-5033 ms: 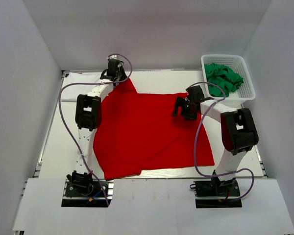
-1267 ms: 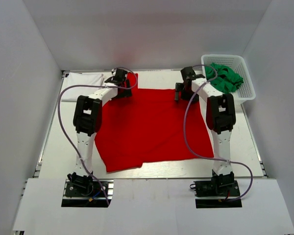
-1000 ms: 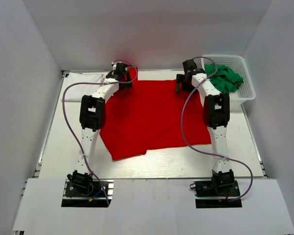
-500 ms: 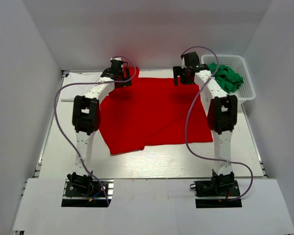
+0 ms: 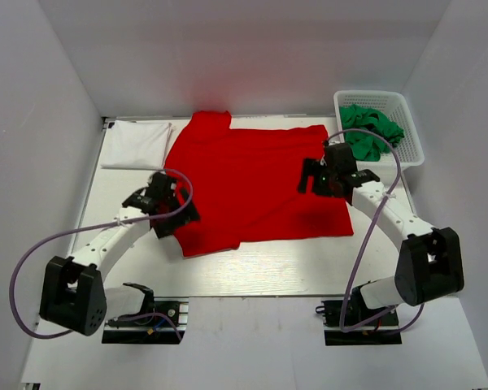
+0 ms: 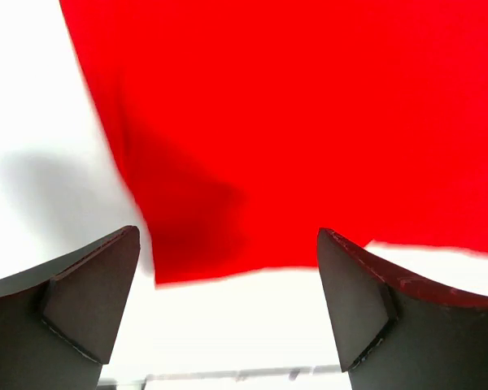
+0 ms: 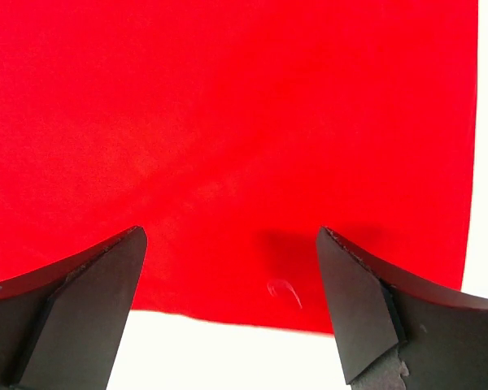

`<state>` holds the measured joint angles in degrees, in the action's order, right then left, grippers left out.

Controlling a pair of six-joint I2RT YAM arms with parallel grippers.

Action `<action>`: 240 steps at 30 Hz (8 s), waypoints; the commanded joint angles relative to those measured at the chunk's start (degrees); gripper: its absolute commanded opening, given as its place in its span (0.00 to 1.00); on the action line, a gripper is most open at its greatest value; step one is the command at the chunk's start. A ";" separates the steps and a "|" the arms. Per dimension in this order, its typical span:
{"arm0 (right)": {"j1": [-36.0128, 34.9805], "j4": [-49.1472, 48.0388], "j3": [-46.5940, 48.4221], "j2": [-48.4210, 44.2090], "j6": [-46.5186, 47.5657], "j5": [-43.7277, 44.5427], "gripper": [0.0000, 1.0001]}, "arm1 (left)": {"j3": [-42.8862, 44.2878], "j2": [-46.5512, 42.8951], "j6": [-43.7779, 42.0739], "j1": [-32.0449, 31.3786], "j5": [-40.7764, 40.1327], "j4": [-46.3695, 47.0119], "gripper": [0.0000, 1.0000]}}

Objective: Fold and stack the t-shirts
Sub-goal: Flatten out the tshirt, then grap the side of the flattened tshirt closest away from the robot with both arms

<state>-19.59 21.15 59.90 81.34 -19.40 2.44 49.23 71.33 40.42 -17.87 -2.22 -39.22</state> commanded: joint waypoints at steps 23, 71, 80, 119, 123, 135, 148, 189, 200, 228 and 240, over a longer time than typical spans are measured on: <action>0.17 2.15 -5.32 -7.16 -7.14 6.09 0.90 | -0.65 5.05 3.53 -5.95 8.20 0.82 0.01; 0.87 5.31 -0.13 0.40 -4.86 5.56 0.90 | 18.35 29.56 -2.02 -4.72 12.15 9.70 0.90; 0.87 5.22 -1.28 0.13 -4.95 6.88 0.90 | 18.36 30.71 -2.02 -5.25 11.62 7.93 0.83; 1.05 5.13 -6.90 -1.98 -4.42 5.21 0.90 | 2.99 5.84 9.40 -5.77 14.96 -31.52 0.00; 1.05 4.87 -6.99 -1.44 -3.89 4.86 0.90 | 0.52 5.31 9.41 -5.77 16.45 -33.99 0.62; 0.87 2.85 -6.46 -1.80 -3.80 5.82 0.90 | 15.69 12.13 0.81 -6.30 10.85 -32.27 1.00; 2.28 -2.52 0.39 8.91 -1.44 5.91 0.90 | 50.33 44.57 -5.44 -1.03 -4.37 -8.23 1.00; 7.38 -3.66 -4.07 2.26 -4.15 -1.12 0.90 | 33.98 31.27 -8.18 0.55 4.15 -4.71 1.00; 7.90 -4.81 -17.62 -9.36 -10.39 2.92 0.90 | -11.13 -1.70 6.14 -0.06 13.54 -7.72 1.00; 8.61 -4.45 -22.19 -13.14 -14.79 6.09 0.90 | -18.47 3.37 12.93 -4.46 4.33 -5.52 0.41; 9.31 -1.64 -22.54 -14.19 -14.44 7.93 0.90 | -15.57 8.39 11.87 -4.46 1.69 -5.51 0.00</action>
<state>-10.76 18.00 37.80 68.12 -33.08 8.25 35.33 77.80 52.73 -22.20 8.03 -50.15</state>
